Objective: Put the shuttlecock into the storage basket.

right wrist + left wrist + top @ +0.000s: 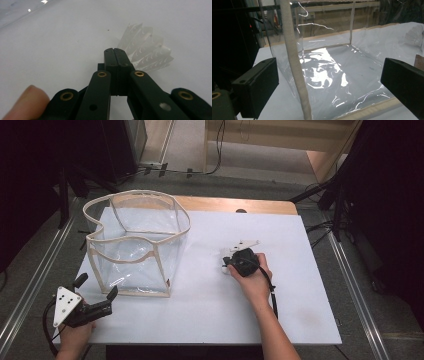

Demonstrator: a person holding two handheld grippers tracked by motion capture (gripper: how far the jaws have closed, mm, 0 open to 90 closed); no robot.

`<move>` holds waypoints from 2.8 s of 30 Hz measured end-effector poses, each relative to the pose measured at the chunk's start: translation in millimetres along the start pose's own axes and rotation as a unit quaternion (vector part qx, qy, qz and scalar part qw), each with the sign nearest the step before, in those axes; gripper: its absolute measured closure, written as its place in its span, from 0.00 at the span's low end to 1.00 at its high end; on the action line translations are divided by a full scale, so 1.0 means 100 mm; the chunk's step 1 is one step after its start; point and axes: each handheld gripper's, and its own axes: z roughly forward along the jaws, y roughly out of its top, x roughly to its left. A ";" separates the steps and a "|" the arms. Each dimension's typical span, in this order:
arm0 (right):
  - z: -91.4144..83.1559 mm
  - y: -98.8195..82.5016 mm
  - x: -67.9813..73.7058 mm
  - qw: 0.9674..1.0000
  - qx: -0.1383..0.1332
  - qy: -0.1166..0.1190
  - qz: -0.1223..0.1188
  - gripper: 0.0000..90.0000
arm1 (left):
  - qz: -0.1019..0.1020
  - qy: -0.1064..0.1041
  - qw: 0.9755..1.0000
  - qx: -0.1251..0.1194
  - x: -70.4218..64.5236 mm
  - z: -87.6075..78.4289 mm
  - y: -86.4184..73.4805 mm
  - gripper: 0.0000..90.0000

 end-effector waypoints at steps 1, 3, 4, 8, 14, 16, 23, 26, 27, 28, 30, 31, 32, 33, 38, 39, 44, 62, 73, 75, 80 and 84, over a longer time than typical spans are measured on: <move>0.00 0.00 0.00 1.000 0.000 0.000 0.000 0.97 | 0.000 0.000 1.000 0.000 0.00 0.00 0.00 0.03; 0.00 0.01 0.03 1.000 -0.004 0.008 -0.009 0.97 | 0.000 -0.001 1.000 0.000 0.00 0.00 0.00 0.03; 0.00 0.01 0.03 1.000 -0.004 0.008 -0.009 0.97 | 0.000 0.000 1.000 0.000 0.00 0.00 0.00 0.03; -0.08 0.01 0.02 1.000 -0.021 0.007 0.002 0.97 | 0.000 0.000 1.000 0.000 0.00 0.00 0.00 0.03; -0.11 -0.07 -0.19 0.996 0.002 -0.047 0.080 0.97 | -0.001 0.000 1.000 0.000 0.00 0.00 0.00 0.03; -0.08 -0.09 -0.23 0.995 0.008 -0.048 0.091 0.97 | 0.000 0.000 1.000 -0.001 0.00 0.00 0.00 0.03; 0.09 -0.05 -0.18 0.996 0.017 -0.036 0.076 0.97 | 0.000 0.000 1.000 0.000 0.00 0.00 0.00 0.03; 0.14 -0.02 -0.15 0.997 0.011 -0.025 0.065 0.97 | 0.000 0.000 1.000 0.000 0.00 0.00 0.00 0.03; 0.14 -0.02 -0.15 0.997 0.011 -0.025 0.065 0.97 | 0.000 -0.001 1.000 0.000 0.00 0.00 0.00 0.03; 0.14 -0.01 -0.14 0.998 0.011 -0.025 0.062 0.97 | 0.000 -0.001 1.000 -0.001 0.00 0.00 0.00 0.03; 0.15 0.02 -0.10 0.998 0.009 -0.019 0.056 0.97 | 0.000 -0.001 1.000 -0.001 0.00 0.00 0.00 0.03; 0.15 0.02 -0.10 0.998 0.009 -0.019 0.056 0.97 | 0.000 -0.001 1.000 -0.001 0.00 0.00 0.00 0.03; 0.16 0.03 -0.08 0.999 0.011 -0.017 0.049 0.97 | -0.001 0.000 1.000 -0.001 0.01 0.00 0.00 0.03; 0.16 0.03 -0.08 0.999 0.011 -0.017 0.049 0.97 | -0.002 0.000 1.000 -0.002 0.01 0.00 0.00 0.03; 0.09 0.05 -0.05 0.999 0.000 -0.015 0.049 0.84 | -0.002 0.000 1.000 -0.002 0.01 0.00 0.00 0.03; 0.06 0.05 -0.05 0.999 -0.007 -0.017 0.050 0.75 | -0.002 0.000 1.000 -0.002 0.01 0.00 0.00 0.03; -0.13 0.05 -0.04 0.998 -0.036 -0.009 0.050 0.26 | -0.002 0.000 1.000 -0.002 0.01 0.00 0.00 0.03; 0.04 0.00 0.24 0.997 0.029 -0.015 0.066 0.16 | -0.003 0.001 1.000 -0.002 0.01 0.00 0.00 0.03; 0.16 0.01 0.35 0.996 0.043 -0.027 0.075 0.51 | -0.003 0.000 1.000 -0.002 0.01 0.00 0.00 0.03; 0.18 -0.01 0.36 0.996 0.048 -0.026 0.071 0.56 | -0.004 0.000 1.000 -0.002 0.01 0.00 0.00 0.03; 0.23 -0.03 0.38 0.994 0.051 -0.040 0.088 0.63 | -0.004 0.000 1.000 -0.002 0.01 0.00 0.00 0.03; 0.24 -0.03 0.39 0.994 0.051 -0.036 0.085 0.69 | -0.005 0.000 1.000 -0.002 0.01 0.00 0.00 0.03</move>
